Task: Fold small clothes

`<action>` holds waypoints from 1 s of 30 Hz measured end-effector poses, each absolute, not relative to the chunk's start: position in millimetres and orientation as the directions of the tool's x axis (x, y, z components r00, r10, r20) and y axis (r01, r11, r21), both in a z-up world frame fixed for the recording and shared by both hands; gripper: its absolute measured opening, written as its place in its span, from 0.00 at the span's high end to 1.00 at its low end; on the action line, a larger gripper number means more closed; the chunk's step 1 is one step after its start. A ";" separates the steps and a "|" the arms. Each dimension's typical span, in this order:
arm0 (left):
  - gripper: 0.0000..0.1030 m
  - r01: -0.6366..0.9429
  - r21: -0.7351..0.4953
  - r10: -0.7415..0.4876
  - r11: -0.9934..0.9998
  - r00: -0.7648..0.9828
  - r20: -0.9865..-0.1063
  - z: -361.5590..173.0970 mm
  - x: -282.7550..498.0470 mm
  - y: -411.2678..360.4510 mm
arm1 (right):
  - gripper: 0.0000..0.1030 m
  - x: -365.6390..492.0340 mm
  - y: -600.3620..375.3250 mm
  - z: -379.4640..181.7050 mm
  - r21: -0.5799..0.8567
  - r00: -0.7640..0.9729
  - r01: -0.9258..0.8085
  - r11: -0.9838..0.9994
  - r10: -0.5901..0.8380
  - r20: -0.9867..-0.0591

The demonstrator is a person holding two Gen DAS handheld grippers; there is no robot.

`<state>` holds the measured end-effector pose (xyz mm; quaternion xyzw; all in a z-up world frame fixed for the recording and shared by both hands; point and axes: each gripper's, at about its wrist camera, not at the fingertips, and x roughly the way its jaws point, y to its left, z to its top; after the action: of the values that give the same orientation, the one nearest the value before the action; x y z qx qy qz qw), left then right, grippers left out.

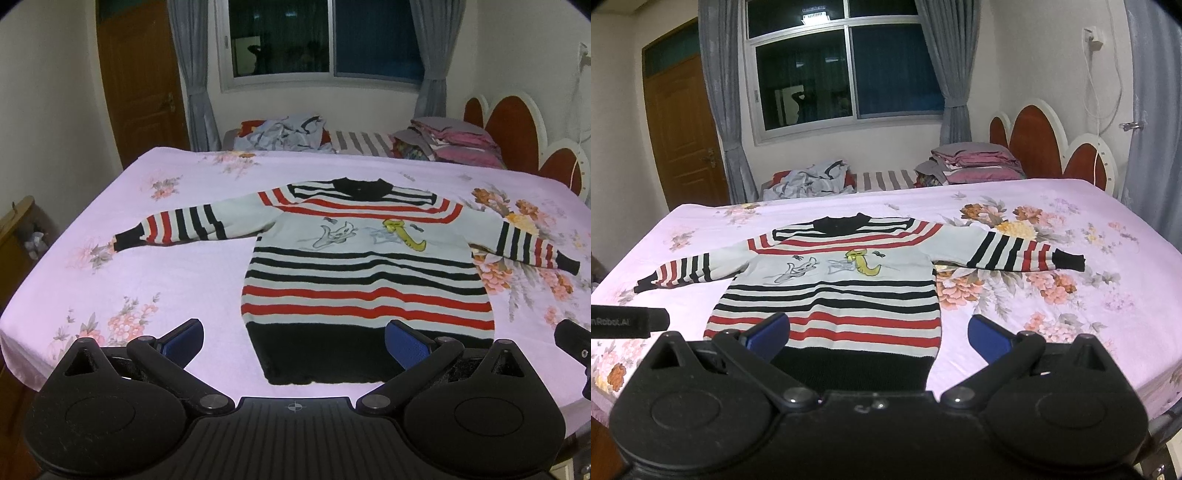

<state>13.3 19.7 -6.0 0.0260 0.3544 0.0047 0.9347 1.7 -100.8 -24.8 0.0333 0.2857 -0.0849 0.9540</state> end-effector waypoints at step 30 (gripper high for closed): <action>0.00 0.065 0.051 -0.010 0.997 0.708 -0.706 -52.4 220.2 62.9 | 0.03 150.0 -111.9 -58.3 0.035 0.760 0.388 0.921 -0.298 -0.577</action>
<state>220.2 62.9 -52.4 0.0357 0.3814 -0.0203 0.9235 150.0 -111.9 -58.3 0.0762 0.2936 -0.1833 0.9351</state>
